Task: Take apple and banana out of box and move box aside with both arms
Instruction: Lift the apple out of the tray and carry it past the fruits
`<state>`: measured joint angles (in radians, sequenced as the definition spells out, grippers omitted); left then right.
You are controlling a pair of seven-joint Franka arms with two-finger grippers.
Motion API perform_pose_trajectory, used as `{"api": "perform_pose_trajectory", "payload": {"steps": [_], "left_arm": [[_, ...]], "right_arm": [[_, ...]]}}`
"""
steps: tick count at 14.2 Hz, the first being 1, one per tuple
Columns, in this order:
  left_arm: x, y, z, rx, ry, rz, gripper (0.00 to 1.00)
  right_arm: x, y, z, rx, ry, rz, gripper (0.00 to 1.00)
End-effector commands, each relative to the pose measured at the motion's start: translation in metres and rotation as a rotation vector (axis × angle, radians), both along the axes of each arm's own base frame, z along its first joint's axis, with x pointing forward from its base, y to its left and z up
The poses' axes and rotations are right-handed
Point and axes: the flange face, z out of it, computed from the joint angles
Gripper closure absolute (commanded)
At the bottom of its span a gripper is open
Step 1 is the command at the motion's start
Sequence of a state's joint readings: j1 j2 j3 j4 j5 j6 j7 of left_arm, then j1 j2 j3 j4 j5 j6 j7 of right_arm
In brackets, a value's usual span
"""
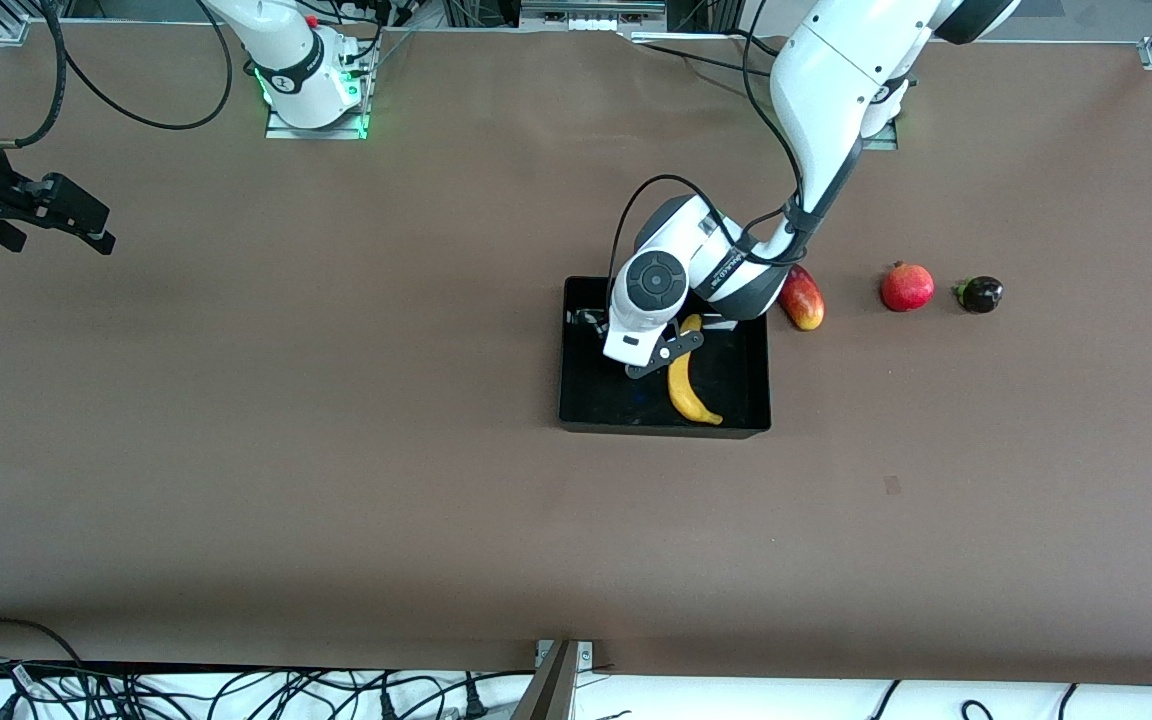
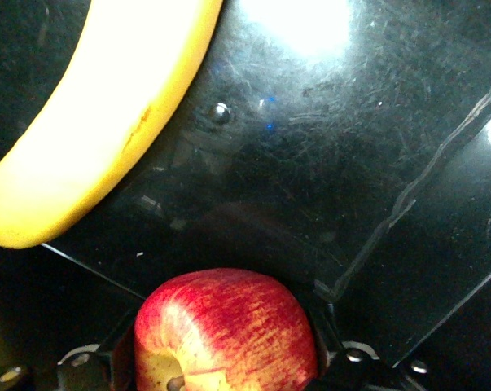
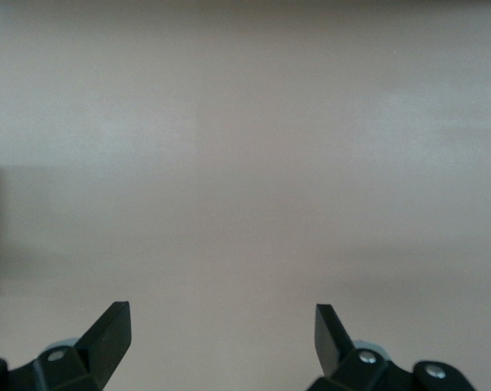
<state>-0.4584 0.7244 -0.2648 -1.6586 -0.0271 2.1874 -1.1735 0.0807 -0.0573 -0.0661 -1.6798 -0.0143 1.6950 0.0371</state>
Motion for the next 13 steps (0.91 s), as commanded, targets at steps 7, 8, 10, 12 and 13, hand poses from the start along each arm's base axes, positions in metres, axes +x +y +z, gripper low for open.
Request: {"api": "perform_pose_trajectory", "payload": {"steps": [7, 8, 10, 12, 13], "left_arm": [[0.079, 0.082, 0.157, -0.023, 0.054, -0.041, 1.0], [0.09, 0.106, 0.179, -0.036, 0.052, -0.066, 1.0], [0.117, 0.173, 0.211, -0.081, 0.019, -0.145, 1.0], [0.139, 0.237, 0.209, -0.104, -0.002, -0.203, 1.0], [0.152, 0.274, 0.202, -0.094, -0.024, -0.256, 1.0]], "right_arm": [[0.003, 0.0, 0.004, 0.002, -0.006, 0.01, 0.0], [0.003, 0.001, 0.004, 0.002, -0.006, 0.011, 0.0], [0.002, 0.003, 0.005, 0.004, -0.007, 0.013, 0.0], [0.002, 0.004, 0.005, 0.002, -0.006, 0.014, 0.0], [0.002, 0.004, 0.004, 0.003, -0.003, 0.014, 0.0]]}}
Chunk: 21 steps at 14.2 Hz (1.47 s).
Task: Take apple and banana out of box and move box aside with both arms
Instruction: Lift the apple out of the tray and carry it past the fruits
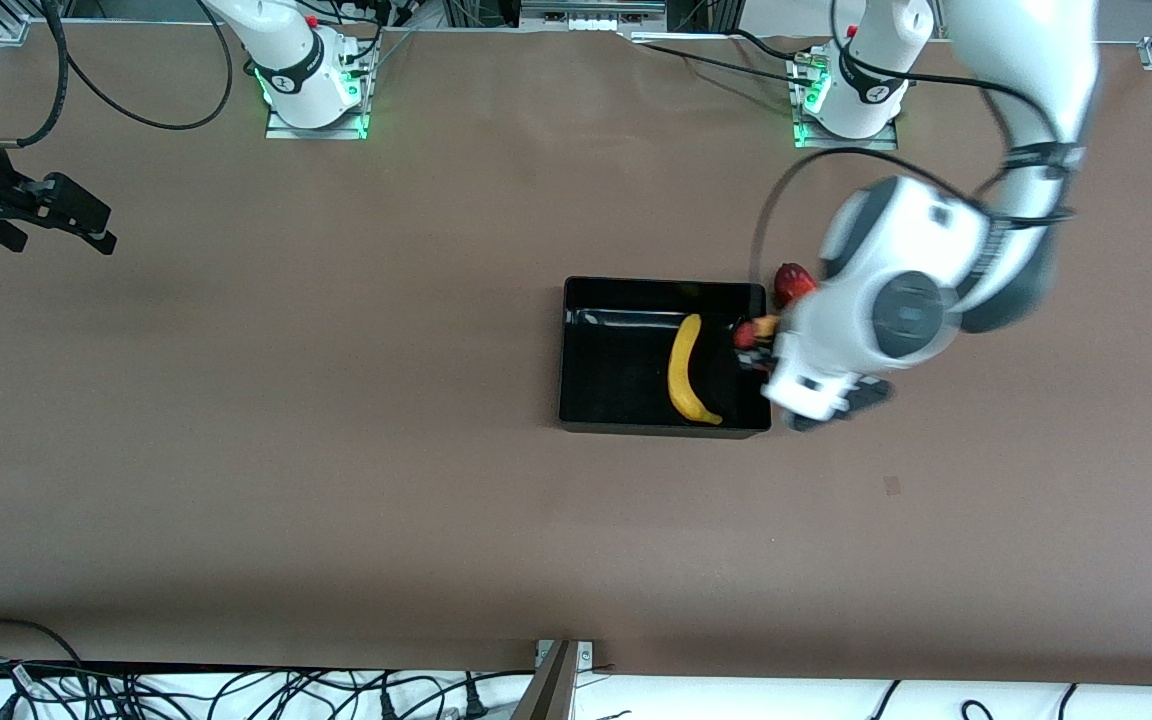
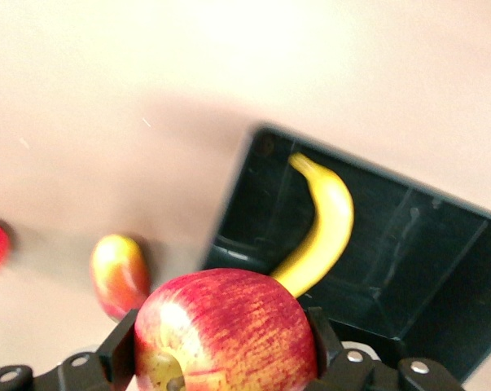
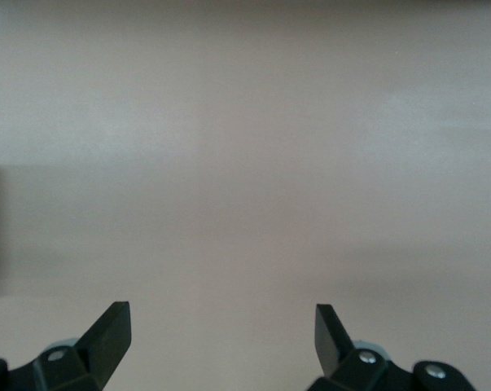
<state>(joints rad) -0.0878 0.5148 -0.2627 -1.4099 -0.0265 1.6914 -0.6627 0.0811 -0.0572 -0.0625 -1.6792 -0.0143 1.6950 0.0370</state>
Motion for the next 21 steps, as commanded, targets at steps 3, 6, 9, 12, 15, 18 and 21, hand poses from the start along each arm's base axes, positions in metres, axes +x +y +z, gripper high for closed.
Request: {"api": "perform_pose_trajectory", "payload": {"steps": [3, 6, 9, 12, 15, 18, 21], "left_arm": [[0.045, 0.135, -0.047, -0.026, -0.097, -0.225, 1.0], [0.063, 0.171, -0.094, 0.03, -0.163, -0.288, 1.0], [0.07, 0.192, -0.122, 0.112, -0.209, -0.326, 1.0], [0.073, 0.213, -0.132, 0.216, -0.234, -0.38, 1.0], [0.067, 0.219, -0.164, 0.279, -0.225, -0.429, 1.0], [0.053, 0.228, -0.206, 0.314, -0.245, -0.455, 1.0], [0.046, 0.23, -0.232, 0.393, -0.25, -0.457, 1.0]], "right_arm": [[0.001, 0.002, 0.004, 0.004, -0.001, 0.012, 0.0], [0.001, 0.002, 0.004, 0.004, 0.001, 0.012, 0.0], [0.001, 0.002, 0.004, 0.002, 0.001, 0.012, 0.0], [0.001, 0.002, 0.004, 0.004, 0.001, 0.012, 0.0], [0.001, 0.002, 0.004, 0.004, 0.001, 0.012, 0.0], [0.001, 0.001, 0.004, 0.004, 0.001, 0.009, 0.0], [0.001, 0.0, 0.004, 0.004, 0.001, 0.006, 0.0]]}}
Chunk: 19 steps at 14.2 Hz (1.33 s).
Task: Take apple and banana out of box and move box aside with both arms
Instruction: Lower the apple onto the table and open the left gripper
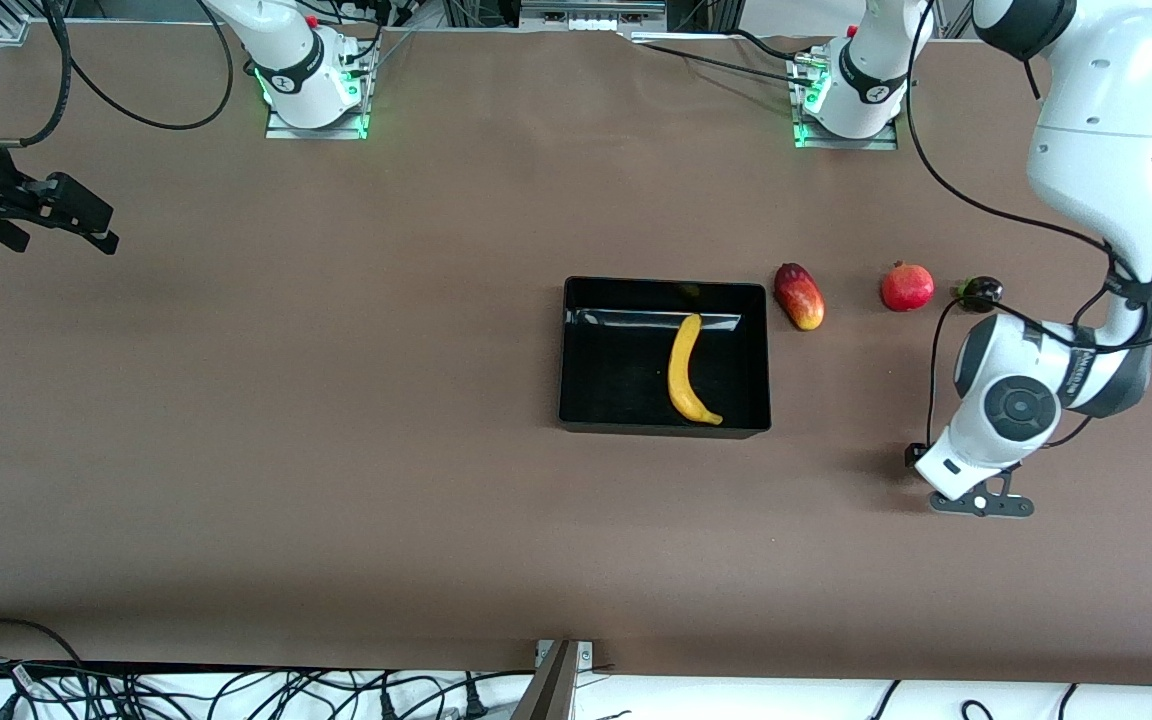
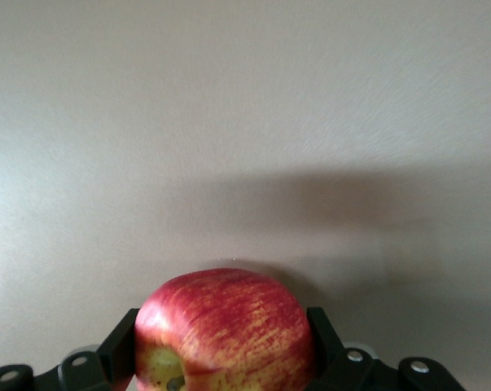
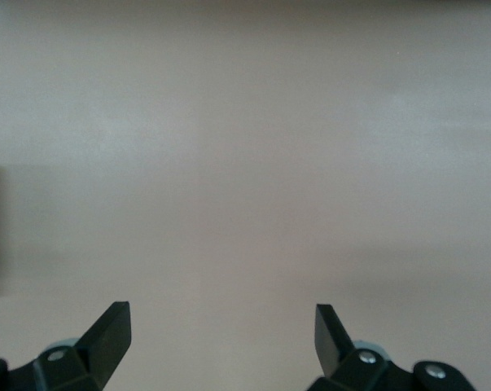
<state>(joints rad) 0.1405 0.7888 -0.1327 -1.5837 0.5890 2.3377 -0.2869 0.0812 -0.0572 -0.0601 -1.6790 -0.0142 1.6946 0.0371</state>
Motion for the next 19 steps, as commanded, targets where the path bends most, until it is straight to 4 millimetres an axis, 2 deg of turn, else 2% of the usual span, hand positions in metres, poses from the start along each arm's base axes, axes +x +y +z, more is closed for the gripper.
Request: {"api": "perform_pose_trajectory", "payload": {"steps": [1, 3, 4, 5, 6, 7, 11, 13, 16, 18, 19], "left_arm": [[-0.005, -0.002, -0.008, 0.046, -0.024, 0.011, 1.0], [-0.005, -0.003, -0.009, 0.046, -0.024, 0.015, 1.0], [-0.005, -0.004, -0.01, 0.045, -0.025, 0.016, 0.81], [-0.005, -0.004, -0.01, 0.045, -0.025, 0.016, 0.51], [-0.005, -0.004, -0.01, 0.045, -0.025, 0.016, 0.04], [-0.005, -0.004, -0.01, 0.045, -0.026, 0.018, 0.0], [-0.004, -0.009, -0.007, 0.044, -0.039, 0.037, 0.0], [-0.002, -0.01, 0.0, 0.039, -0.047, 0.049, 0.0], [0.001, -0.025, 0.033, 0.003, -0.023, 0.108, 0.0], [0.003, -0.054, 0.071, -0.034, 0.012, 0.139, 0.0], [0.006, -0.077, 0.095, -0.081, 0.026, 0.173, 0.0]], "right_arm": [[0.001, -0.002, 0.004, 0.004, 0.001, 0.003, 0.0], [0.001, -0.002, 0.004, 0.004, 0.001, 0.005, 0.0], [0.001, -0.002, 0.004, 0.004, 0.001, 0.005, 0.0], [0.001, -0.002, 0.004, 0.004, 0.001, 0.005, 0.0], [0.001, -0.002, 0.004, 0.004, 0.001, 0.005, 0.0], [0.001, -0.002, 0.004, 0.004, 0.002, 0.005, 0.0], [0.001, -0.003, 0.004, 0.004, 0.002, 0.003, 0.0], [0.001, -0.003, 0.004, 0.004, 0.002, 0.002, 0.0], [0.001, -0.003, 0.004, 0.004, 0.001, 0.002, 0.0], [0.002, -0.003, 0.004, 0.004, -0.001, 0.002, 0.0], [0.002, -0.003, 0.004, 0.004, -0.002, 0.003, 0.0]]}}
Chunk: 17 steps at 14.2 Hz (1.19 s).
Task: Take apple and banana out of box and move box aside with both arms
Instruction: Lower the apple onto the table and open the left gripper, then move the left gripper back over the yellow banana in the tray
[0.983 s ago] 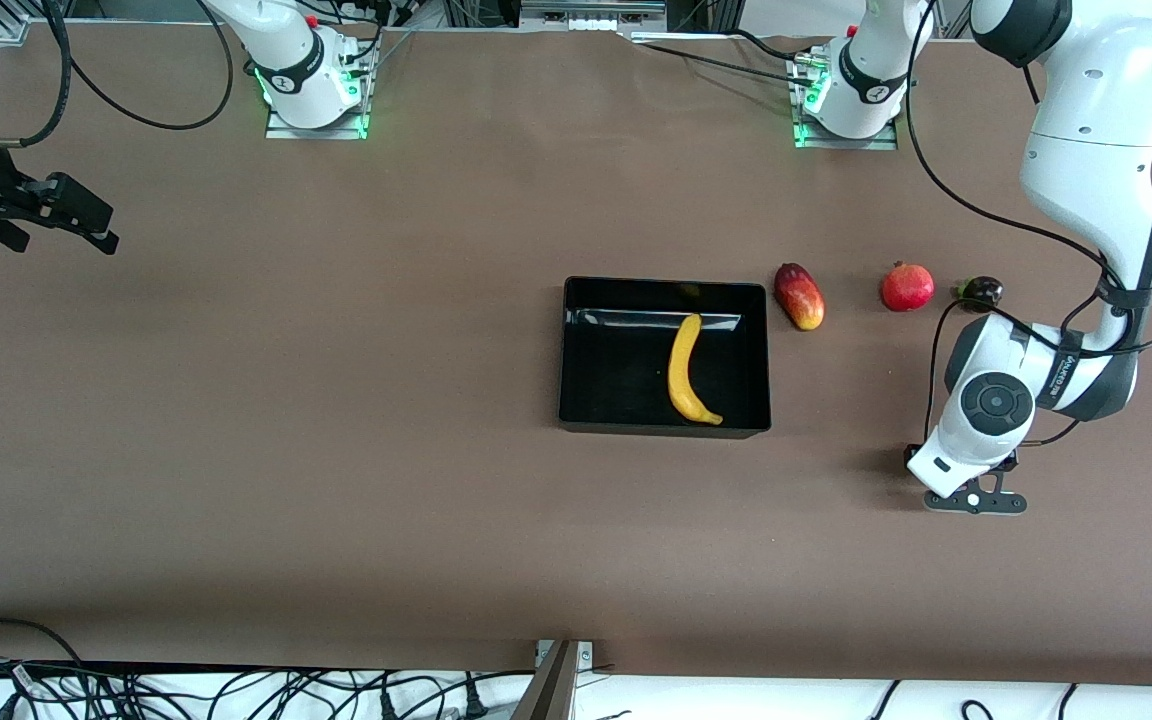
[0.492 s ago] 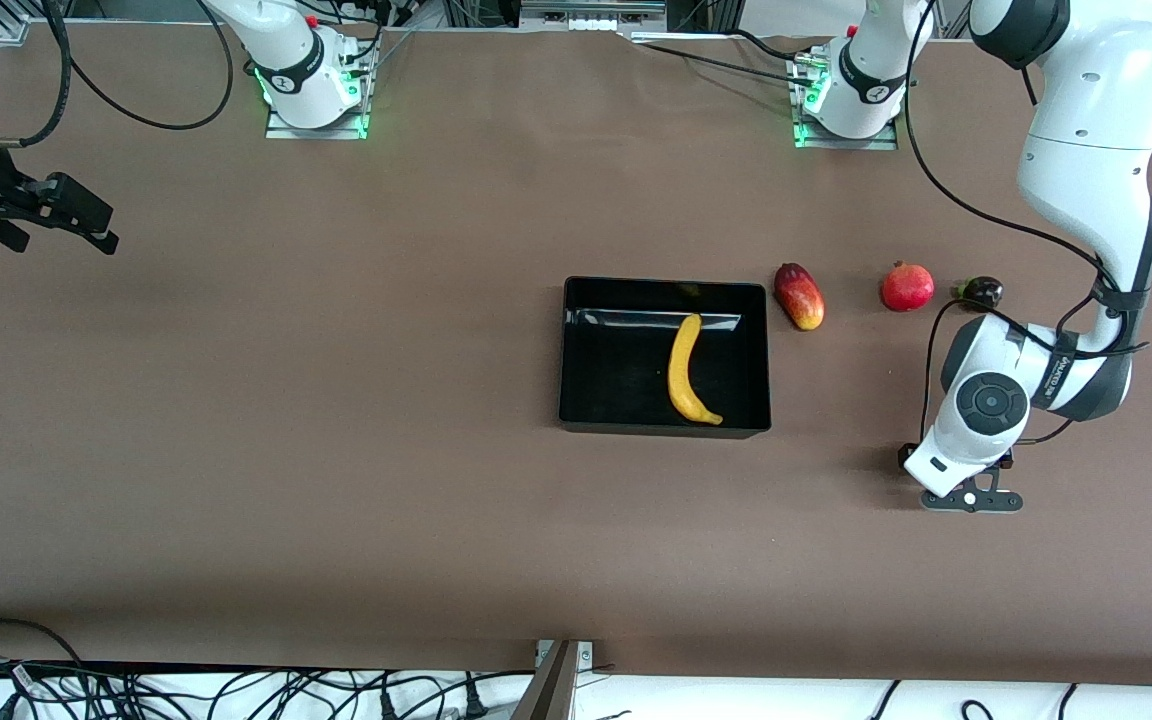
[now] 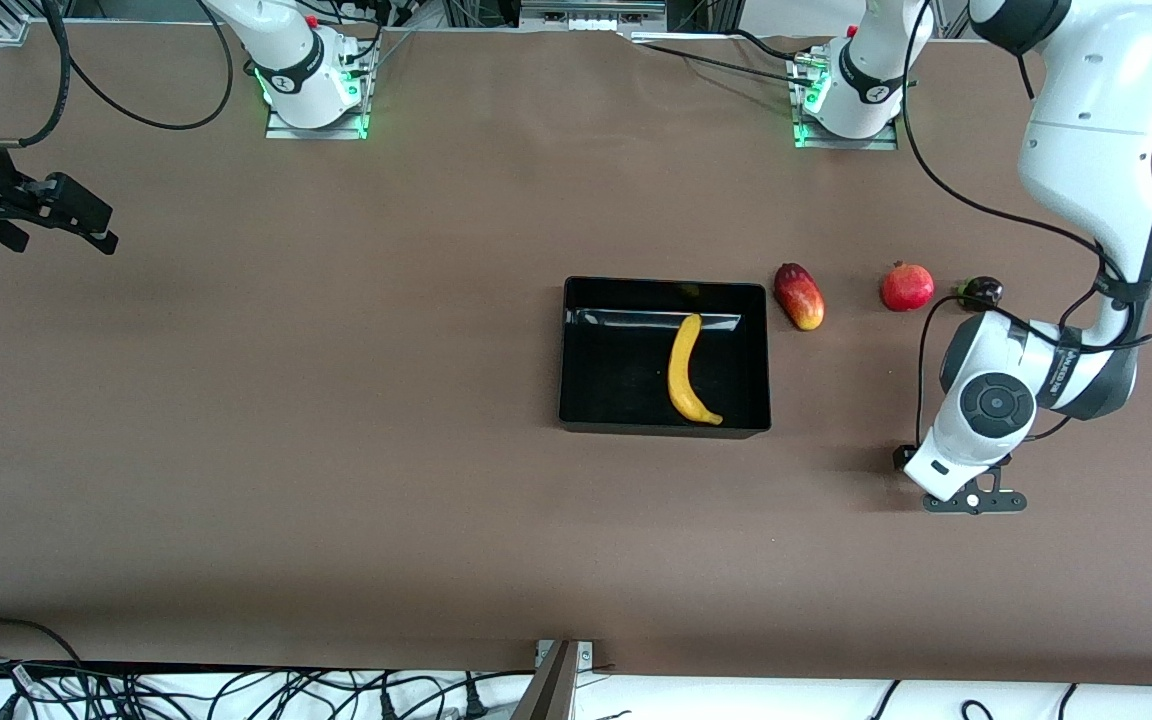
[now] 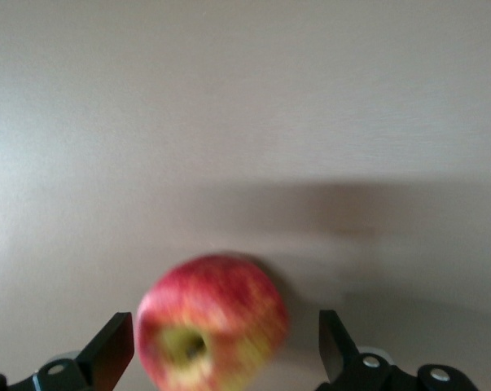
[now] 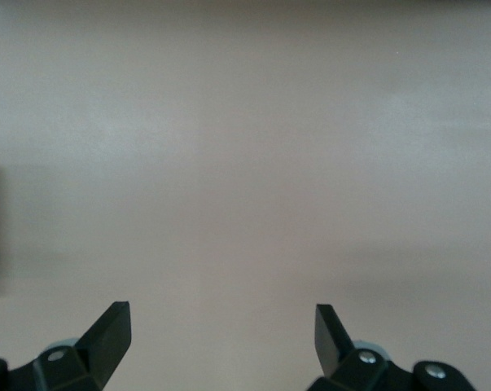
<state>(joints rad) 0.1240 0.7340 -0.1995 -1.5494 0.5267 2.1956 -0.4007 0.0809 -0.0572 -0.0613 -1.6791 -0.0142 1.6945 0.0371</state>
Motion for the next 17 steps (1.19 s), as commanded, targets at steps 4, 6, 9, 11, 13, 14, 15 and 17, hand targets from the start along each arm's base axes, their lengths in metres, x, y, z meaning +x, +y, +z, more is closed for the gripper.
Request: {"api": "perform_pose_trajectory", "payload": {"steps": [4, 6, 9, 11, 13, 14, 15, 17], "left_arm": [[-0.013, -0.124, 0.105, -0.214, 0.02, 0.25, 0.0], [-0.029, -0.178, 0.101, -0.259, 0.046, 0.281, 0.0], [-0.048, -0.235, 0.075, -0.277, 0.081, 0.306, 0.0], [-0.061, -0.263, 0.061, -0.298, 0.081, 0.332, 0.0], [-0.074, -0.279, 0.044, -0.294, 0.086, 0.351, 0.0], [-0.084, -0.291, 0.037, -0.295, 0.094, 0.36, 0.0], [-0.092, -0.298, 0.031, -0.294, 0.1, 0.363, 0.0], [-0.101, -0.309, 0.021, -0.301, 0.095, 0.385, 0.0]], "right_arm": [[0.002, -0.002, 0.004, 0.004, -0.006, 0.005, 0.0], [0.003, -0.003, 0.004, 0.004, -0.006, 0.003, 0.0], [0.003, -0.002, 0.004, 0.004, -0.006, 0.005, 0.0], [0.003, -0.003, 0.004, 0.004, -0.007, 0.003, 0.0], [0.003, -0.002, 0.004, 0.004, -0.007, 0.005, 0.0], [0.003, -0.003, 0.004, 0.004, -0.006, 0.003, 0.0], [0.003, -0.002, 0.004, 0.004, -0.007, 0.005, 0.0], [0.003, -0.003, 0.004, 0.004, -0.007, 0.002, 0.0]]}}
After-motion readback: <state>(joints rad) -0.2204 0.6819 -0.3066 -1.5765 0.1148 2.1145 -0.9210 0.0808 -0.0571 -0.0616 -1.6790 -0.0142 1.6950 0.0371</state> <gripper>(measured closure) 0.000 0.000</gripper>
